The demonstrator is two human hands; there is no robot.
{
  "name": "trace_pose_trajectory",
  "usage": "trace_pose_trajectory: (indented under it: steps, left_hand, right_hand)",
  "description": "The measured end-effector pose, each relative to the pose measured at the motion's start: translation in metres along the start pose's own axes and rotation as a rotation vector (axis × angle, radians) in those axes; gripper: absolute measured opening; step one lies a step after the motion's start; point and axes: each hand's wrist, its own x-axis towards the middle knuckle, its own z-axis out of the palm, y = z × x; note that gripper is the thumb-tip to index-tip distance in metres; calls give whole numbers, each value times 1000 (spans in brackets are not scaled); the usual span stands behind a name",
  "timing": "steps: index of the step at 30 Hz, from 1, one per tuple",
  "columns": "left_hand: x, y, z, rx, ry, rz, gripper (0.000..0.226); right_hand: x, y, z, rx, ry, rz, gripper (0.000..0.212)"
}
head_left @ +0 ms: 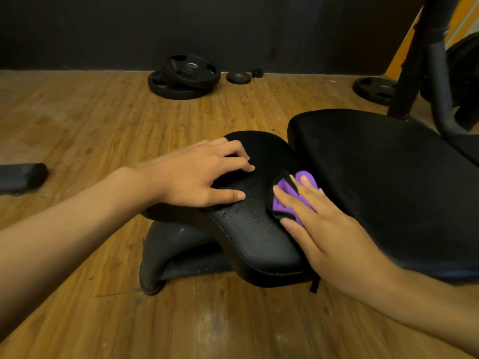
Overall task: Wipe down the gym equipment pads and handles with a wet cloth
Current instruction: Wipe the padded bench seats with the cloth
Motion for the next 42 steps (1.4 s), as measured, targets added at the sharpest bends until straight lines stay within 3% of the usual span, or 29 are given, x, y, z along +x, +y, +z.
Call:
trace_pose_trajectory:
  steps: [10,15,18,24,27,30,32,36,42]
  left_hand:
    - [-51,-44,5,-200,70,-159,59]
    - [-53,-42,9,-191,107,-166,56]
    - [-54,-40,10,-215,156,-162,56]
    - [-55,-39,11,-142,152,-160,60]
    - [-54,-40,12,-113,170,-142,59]
    - [-55,-39,13,-111,200,-135,60]
    - [-55,-38,13,-131,194,-141,60]
    - [-57,-37,13,-147,189,-138,60]
    - [-58,-39,11,-262,235,-112,52]
  right_hand:
    - [6,4,11,-5,67,1,62]
    - [56,-18,-3,-91,-177,-336,64]
    - [97,-43,4,-60,-182,-269,61]
    - [11,-34,5,-216,-97,-351,64]
    - [74,-34,8,-91,-126,-178,70]
    - [134,-39,18,-49,-77,-12,59]
    - [110,-36,19,-95,-76,-63,61]
    - [23,-37,6,-229,-108,-334,62]
    - [65,-67,24,-383,-52,-474,57]
